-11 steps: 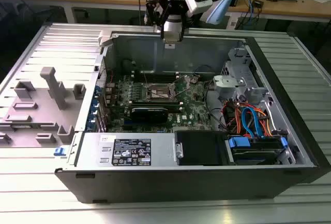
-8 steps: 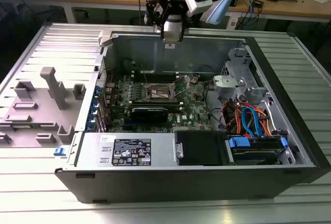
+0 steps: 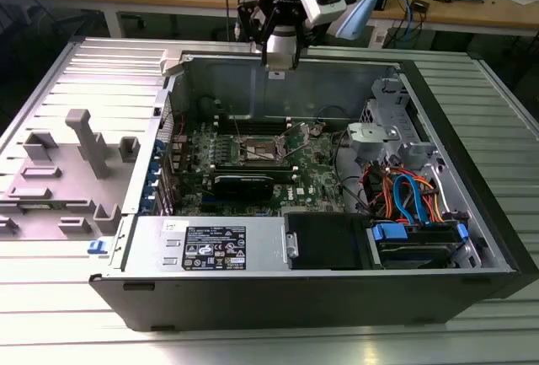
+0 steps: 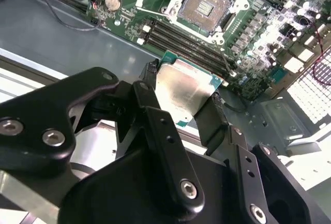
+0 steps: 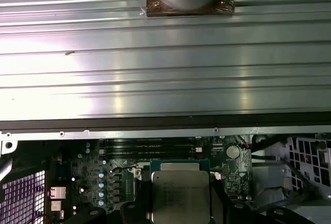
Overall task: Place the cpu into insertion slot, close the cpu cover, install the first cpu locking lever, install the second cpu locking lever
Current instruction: 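Place the cpu into insertion slot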
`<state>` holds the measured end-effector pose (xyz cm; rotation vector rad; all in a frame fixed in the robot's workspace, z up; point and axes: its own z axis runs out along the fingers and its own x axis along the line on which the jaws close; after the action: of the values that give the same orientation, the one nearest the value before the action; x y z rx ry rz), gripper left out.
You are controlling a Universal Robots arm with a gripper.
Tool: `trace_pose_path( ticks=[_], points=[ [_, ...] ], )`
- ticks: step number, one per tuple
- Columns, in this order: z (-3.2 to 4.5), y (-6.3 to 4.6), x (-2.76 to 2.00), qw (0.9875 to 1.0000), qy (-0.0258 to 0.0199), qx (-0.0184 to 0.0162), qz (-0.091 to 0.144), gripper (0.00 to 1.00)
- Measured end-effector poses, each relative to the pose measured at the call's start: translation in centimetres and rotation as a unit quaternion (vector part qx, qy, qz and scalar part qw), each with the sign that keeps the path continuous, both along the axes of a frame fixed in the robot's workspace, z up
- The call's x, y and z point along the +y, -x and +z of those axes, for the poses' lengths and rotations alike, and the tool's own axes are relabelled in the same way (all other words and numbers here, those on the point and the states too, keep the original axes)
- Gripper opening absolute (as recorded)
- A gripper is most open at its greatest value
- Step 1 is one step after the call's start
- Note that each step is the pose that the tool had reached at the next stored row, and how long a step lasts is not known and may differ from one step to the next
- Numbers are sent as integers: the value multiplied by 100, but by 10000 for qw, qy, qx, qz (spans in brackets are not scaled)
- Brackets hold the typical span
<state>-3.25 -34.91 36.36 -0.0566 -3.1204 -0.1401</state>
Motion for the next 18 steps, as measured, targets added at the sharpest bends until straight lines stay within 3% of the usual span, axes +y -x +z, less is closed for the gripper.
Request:
trace_pose_path(
  ticks=[4,13,18],
  points=[
    [-6,-1,-1,9998,5,1,-220,55],
    [-8,0,-1,9996,6,1,-277,55],
    [-16,-1,-2,9987,6,1,-501,55]
  ],
)
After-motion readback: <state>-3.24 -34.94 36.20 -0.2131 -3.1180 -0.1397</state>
